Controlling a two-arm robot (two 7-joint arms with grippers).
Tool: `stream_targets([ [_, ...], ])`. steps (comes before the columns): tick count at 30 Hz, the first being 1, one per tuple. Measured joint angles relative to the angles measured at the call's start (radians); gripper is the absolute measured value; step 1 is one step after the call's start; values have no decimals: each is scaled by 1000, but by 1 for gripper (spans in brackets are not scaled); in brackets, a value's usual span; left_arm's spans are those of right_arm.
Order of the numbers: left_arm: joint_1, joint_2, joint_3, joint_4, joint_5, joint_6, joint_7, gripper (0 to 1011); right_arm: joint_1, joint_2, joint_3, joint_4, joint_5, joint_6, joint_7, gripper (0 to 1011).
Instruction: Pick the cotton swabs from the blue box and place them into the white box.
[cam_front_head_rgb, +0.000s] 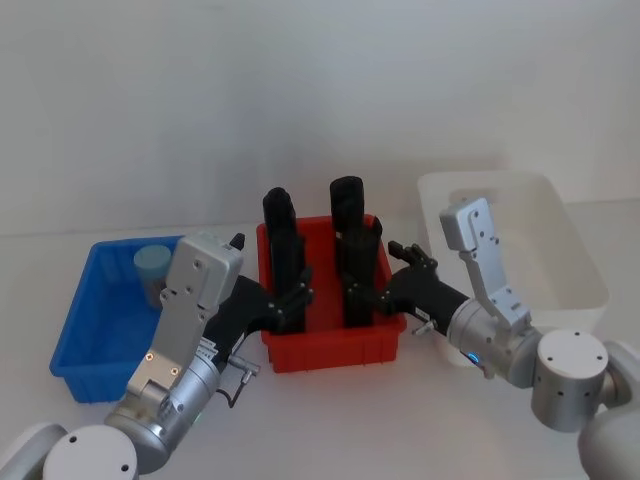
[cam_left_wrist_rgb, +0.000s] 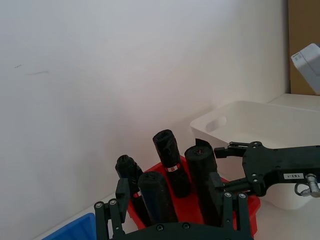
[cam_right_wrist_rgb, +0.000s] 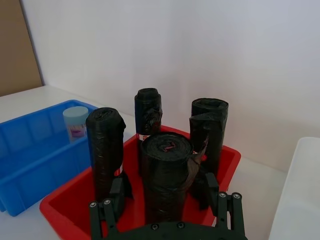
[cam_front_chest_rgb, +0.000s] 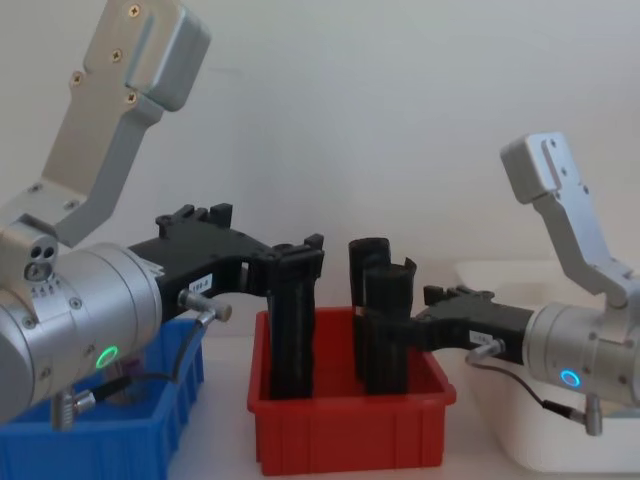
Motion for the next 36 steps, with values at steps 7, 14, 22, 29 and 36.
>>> stream_targets([
  [7, 0, 0, 0, 0, 0, 0, 0, 1004, 49, -22, -7, 82, -9, -21, 8, 1002],
  [14, 0, 0, 0, 0, 0, 0, 0, 1004, 93, -40, -11, 157, -16, -40, 10, 1001],
  [22, 0, 0, 0, 0, 0, 0, 0, 1004, 137, -57, -13, 233, -18, -64, 25, 863],
  [29, 0, 0, 0, 0, 0, 0, 0, 1004, 167, -69, -17, 288, -17, -85, 44, 681],
  [36, 0, 0, 0, 0, 0, 0, 0, 1004, 173, -71, -18, 297, -13, -90, 49, 501],
])
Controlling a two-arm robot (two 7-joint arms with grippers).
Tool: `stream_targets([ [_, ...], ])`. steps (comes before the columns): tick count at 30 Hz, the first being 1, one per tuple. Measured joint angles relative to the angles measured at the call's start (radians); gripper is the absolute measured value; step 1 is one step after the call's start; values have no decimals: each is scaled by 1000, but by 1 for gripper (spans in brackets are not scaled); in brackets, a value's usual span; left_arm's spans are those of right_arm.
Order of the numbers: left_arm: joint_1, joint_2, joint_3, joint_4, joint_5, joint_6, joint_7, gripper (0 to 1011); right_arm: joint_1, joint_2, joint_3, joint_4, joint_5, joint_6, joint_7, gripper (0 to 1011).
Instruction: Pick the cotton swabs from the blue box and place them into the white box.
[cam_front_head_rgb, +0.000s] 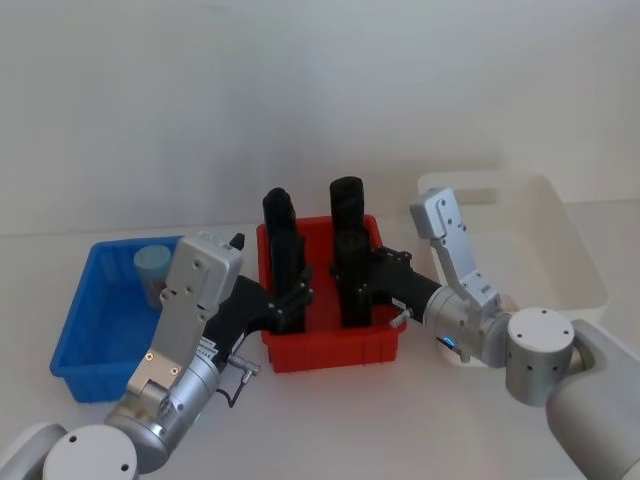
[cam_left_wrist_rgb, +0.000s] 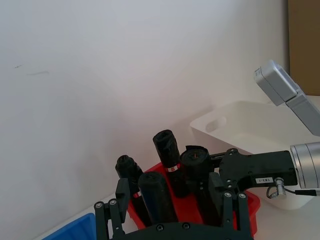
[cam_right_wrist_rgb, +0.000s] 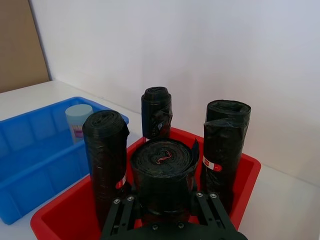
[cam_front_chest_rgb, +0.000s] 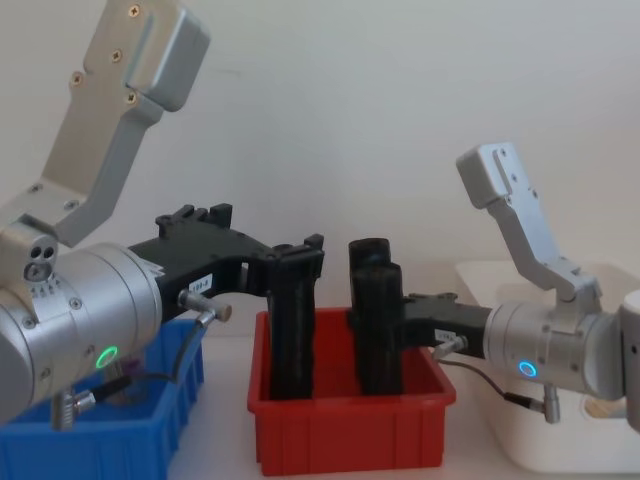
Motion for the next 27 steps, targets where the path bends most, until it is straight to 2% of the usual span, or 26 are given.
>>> stream_targets([
  [9, 0, 0, 0, 0, 0, 0, 0, 1004, -31, 13, 4, -73, 11, 11, -4, 464],
  [27, 0, 0, 0, 0, 0, 0, 0, 1004, -181, 82, 32, -432, 58, 28, -79, 446],
])
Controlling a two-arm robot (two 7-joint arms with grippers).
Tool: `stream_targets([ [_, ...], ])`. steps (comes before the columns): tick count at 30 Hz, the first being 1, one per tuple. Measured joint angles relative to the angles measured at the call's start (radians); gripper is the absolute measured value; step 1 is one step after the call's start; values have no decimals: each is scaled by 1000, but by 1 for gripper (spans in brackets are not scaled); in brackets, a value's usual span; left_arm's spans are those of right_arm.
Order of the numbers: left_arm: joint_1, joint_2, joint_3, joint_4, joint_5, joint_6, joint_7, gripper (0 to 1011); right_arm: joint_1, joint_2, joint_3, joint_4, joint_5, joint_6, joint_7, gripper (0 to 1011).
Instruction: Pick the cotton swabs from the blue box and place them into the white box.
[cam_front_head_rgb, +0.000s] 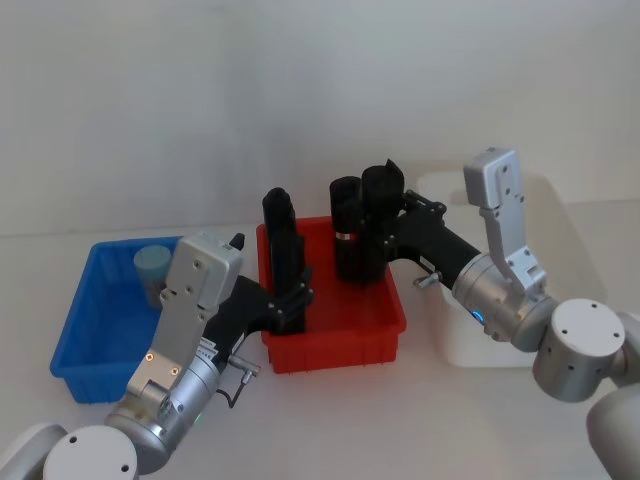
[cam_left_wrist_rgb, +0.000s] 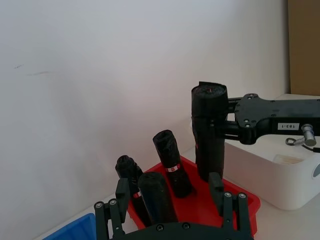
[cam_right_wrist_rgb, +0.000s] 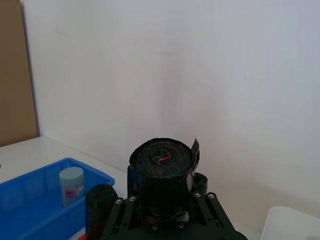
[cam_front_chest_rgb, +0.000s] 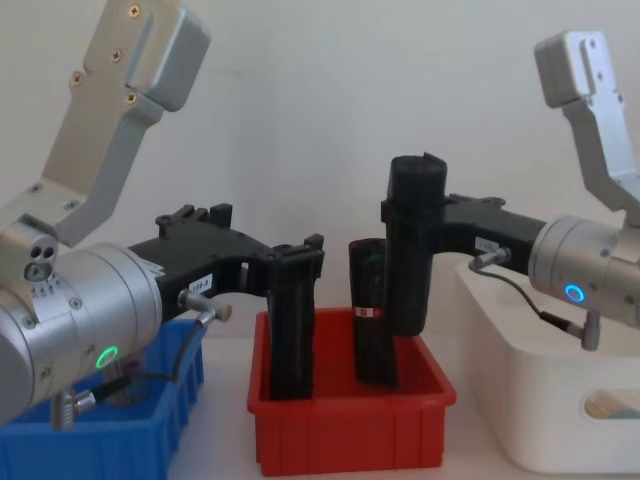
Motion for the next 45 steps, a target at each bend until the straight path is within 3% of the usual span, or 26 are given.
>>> stream_targets([
  [12, 0, 0, 0, 0, 0, 0, 0, 1004, -74, 48, 30, -198, 12, 34, -86, 446],
  [24, 0, 0, 0, 0, 0, 0, 0, 1004, -128, 98, 68, -340, 8, 147, -176, 446],
  [33, 0, 0, 0, 0, 0, 0, 0, 1004, -151, 123, 88, -380, 12, 224, -208, 446],
  [45, 0, 0, 0, 0, 0, 0, 0, 1004, -160, 135, 97, -371, 18, 292, -213, 446],
])
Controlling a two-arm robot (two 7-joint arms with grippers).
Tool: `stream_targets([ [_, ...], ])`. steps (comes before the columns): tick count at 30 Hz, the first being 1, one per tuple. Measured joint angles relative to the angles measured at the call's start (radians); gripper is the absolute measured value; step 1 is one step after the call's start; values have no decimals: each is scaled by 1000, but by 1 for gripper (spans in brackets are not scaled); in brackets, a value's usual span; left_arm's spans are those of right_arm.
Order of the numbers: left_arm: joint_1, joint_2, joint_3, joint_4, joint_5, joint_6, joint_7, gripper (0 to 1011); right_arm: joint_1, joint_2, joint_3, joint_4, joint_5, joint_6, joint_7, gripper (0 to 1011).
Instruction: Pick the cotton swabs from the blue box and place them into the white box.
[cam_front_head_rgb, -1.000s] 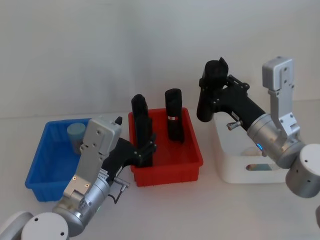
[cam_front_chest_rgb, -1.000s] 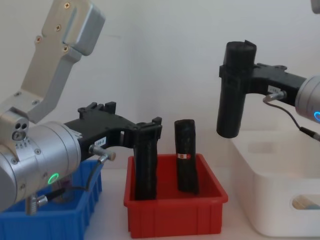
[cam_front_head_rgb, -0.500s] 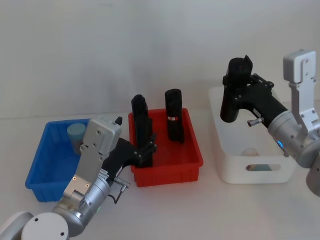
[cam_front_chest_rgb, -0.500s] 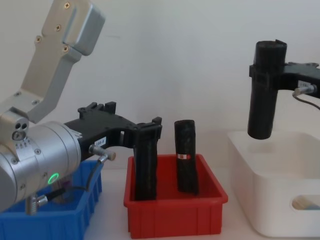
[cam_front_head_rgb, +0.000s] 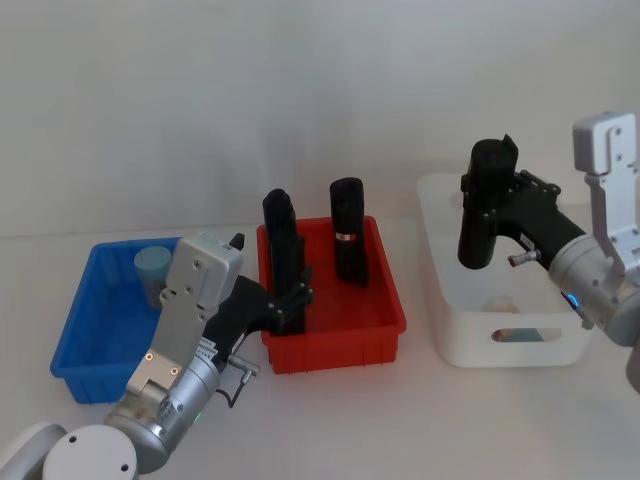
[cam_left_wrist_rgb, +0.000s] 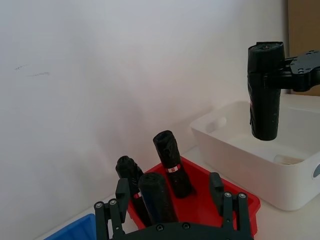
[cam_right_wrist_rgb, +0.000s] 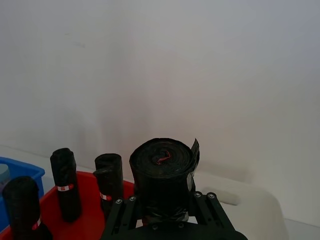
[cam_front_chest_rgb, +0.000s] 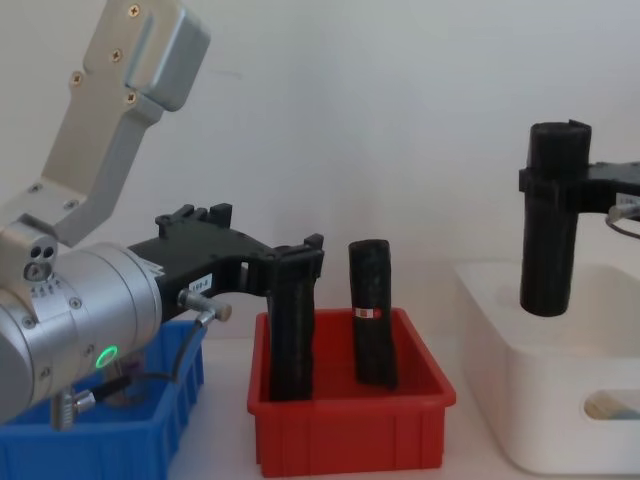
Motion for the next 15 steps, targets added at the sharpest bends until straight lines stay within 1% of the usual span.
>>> stream_targets([
  [5, 0, 0, 0, 0, 0, 0, 0, 1004, 2, 0, 0, 16, 0, 18, 5, 446],
  [6, 0, 0, 0, 0, 0, 0, 0, 1004, 2, 0, 0, 19, 0, 21, 7, 461],
  [7, 0, 0, 0, 0, 0, 0, 0, 1004, 3, 0, 0, 21, -1, 22, 8, 505],
  [9, 0, 0, 0, 0, 0, 0, 0, 1004, 4, 0, 0, 27, -2, 27, 12, 535],
  [10, 0, 0, 0, 0, 0, 0, 0, 1004, 5, 0, 0, 29, -2, 28, 13, 581],
  [11, 0, 0, 0, 0, 0, 0, 0, 1004, 5, 0, -1, 32, -3, 31, 16, 581],
  [12, 0, 0, 0, 0, 0, 0, 0, 1004, 6, 0, -1, 34, -3, 31, 16, 641],
  [13, 0, 0, 0, 0, 0, 0, 0, 1004, 6, 0, -1, 35, -3, 32, 17, 660],
  [14, 0, 0, 0, 0, 0, 0, 0, 1004, 7, 0, -1, 38, -4, 33, 19, 717],
  [15, 0, 0, 0, 0, 0, 0, 0, 1004, 7, 0, -1, 38, -4, 33, 19, 717],
])
